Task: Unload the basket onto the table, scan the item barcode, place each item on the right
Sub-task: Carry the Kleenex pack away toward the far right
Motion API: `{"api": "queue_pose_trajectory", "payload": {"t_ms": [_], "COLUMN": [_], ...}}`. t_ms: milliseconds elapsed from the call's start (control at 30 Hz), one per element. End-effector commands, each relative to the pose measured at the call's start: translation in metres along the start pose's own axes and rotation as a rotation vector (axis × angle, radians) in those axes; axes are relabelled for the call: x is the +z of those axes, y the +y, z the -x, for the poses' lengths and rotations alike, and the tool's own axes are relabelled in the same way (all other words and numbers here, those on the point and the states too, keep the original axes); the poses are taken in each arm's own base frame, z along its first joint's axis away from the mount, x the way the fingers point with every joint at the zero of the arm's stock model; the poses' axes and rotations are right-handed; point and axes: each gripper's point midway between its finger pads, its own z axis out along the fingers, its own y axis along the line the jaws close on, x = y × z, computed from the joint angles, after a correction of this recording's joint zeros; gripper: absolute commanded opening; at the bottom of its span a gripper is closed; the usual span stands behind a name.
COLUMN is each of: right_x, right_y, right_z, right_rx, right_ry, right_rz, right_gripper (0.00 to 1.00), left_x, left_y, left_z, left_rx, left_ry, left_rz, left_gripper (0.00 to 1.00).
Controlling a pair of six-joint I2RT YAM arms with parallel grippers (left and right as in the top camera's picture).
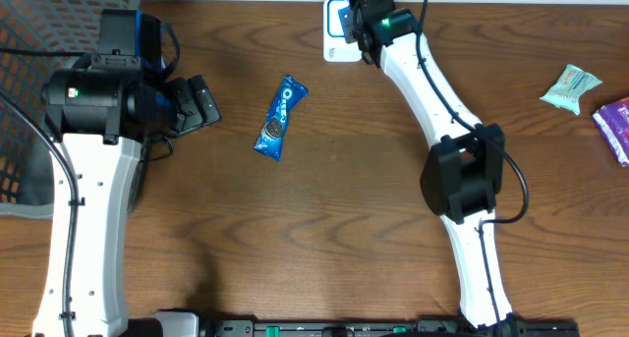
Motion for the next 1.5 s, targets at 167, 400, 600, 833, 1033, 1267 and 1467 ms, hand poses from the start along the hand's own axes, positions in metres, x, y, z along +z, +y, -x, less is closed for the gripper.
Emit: {"api": "queue_pose_trajectory", "payload": {"t_ms": [167,400,600,833,1033,1267,1467], "right_x": [0.003,-0.009,-0.042,-0.066,-0.084,-0.103,-0.103], "right_y": [0.006,0.005,-0.061,-0.184,-0.292,-0.363,-0.387], "right_z": [0.002,0.011,0.040,-0.006,-0.107,-0.180,-0.227], "right_rx": [-0.019,-0.017,0.238,0.392,0.492,0.679,0.805], "right_ry": [0.005,-0.001,-0.056,0.118,0.421,0.570,0.645], "right_rz": [0.003,0.000,-0.182,-0.332,-0.476,-0.459,-0.405], "right_gripper": [0.01,0.01,0.01,0.01,0.01,0.01,0.02], "left_x": [0.001,0.001,0.001,0.001,0.001,0.001,0.001], "left_y": [0.004,0.004,0.004,0.004,0.004,0.004,0.004], "left_z": [0.002,0.002,0.002,0.002,0.002,0.002,0.002], "left_rx": [0.002,0.003,0.003,0.002,0.002,0.002,0.002], "left_ry": [-0.003,-0.003,-0.003,-0.003,-0.003,-0.003,-0.003], "left_rz": [0.018,0.018,0.018,0.018,0.018,0.018,0.018], "left_gripper": [0.98,0.98,0.98,0.98,0.98,0.98,0.98]}}
